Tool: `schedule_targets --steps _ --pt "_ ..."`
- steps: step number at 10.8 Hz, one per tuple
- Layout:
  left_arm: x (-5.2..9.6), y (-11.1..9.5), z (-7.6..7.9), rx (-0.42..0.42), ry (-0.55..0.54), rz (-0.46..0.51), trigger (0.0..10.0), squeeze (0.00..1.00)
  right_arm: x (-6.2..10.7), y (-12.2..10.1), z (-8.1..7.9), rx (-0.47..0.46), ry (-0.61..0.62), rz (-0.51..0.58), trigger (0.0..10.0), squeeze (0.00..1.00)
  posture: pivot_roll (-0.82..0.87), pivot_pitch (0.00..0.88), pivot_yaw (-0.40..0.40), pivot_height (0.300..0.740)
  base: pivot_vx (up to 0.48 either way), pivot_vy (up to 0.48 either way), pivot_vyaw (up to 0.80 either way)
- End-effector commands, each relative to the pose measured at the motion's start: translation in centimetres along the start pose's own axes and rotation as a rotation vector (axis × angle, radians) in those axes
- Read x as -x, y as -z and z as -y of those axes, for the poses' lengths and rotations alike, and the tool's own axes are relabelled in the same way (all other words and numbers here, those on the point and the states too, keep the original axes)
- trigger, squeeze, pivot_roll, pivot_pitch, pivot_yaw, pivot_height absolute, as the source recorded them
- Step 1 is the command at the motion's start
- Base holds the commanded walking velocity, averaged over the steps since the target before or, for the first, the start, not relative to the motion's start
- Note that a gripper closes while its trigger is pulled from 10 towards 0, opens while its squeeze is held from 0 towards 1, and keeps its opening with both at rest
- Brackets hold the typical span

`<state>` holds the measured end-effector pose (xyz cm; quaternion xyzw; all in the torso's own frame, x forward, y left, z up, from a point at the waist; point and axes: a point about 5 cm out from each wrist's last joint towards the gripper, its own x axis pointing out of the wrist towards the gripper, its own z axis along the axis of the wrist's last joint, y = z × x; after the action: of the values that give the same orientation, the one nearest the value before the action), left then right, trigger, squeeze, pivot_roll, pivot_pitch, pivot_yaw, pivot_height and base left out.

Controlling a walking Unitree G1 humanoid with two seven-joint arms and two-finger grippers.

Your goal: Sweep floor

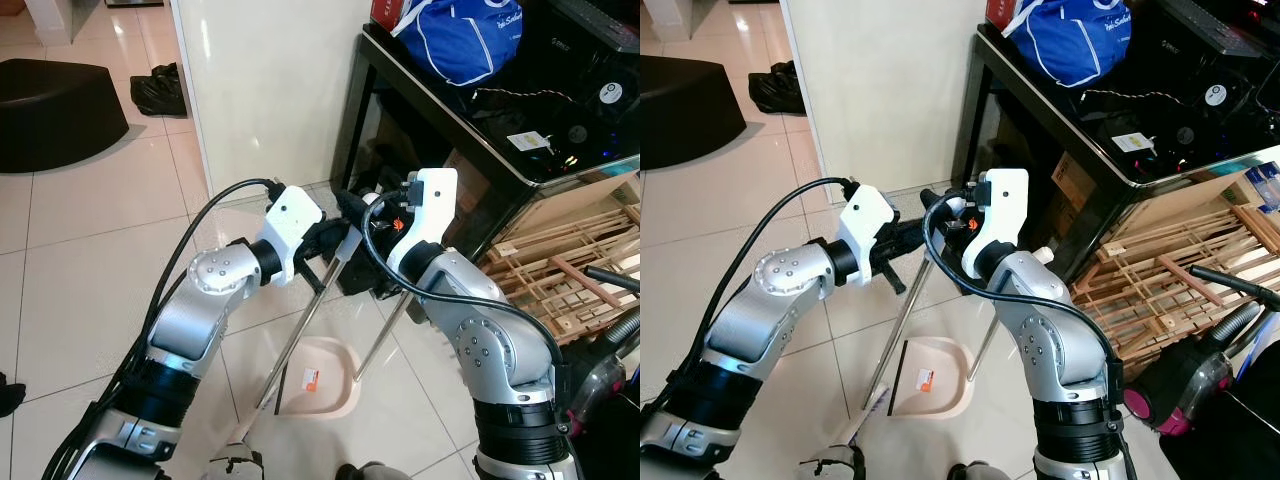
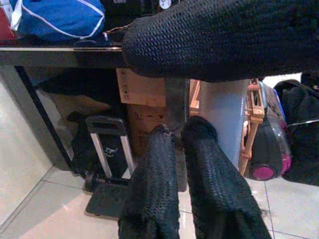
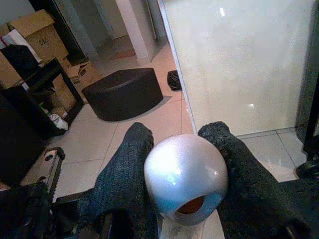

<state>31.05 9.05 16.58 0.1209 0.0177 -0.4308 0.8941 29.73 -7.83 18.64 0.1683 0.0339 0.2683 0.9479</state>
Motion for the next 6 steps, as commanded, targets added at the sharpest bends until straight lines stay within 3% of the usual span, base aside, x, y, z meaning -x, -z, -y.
schedule_targets --steps 1,2,6 --pt "-0.3 -0.4 1.1 0.003 0.055 0.014 10.0 1.0 -0.1 -1.1 -0.4 -0.01 -0.029 0.038 0.0 0.0 0.15 0.091 -0.11 0.74 0.0 0.0 0.0" --pt "-0.1 -0.9 1.9 0.008 0.107 0.016 10.0 1.0 -0.1 -1.1 -0.4 -0.011 -0.026 0.037 0.0 0.0 0.15 0.095 -0.11 0.74 0.0 0.0 0.0" --pt "0.0 -1.1 2.7 0.024 0.176 -0.007 10.0 1.0 -0.2 -1.0 -0.4 -0.015 -0.026 0.039 0.0 0.0 0.15 0.092 -0.111 0.74 0.0 0.0 0.0"
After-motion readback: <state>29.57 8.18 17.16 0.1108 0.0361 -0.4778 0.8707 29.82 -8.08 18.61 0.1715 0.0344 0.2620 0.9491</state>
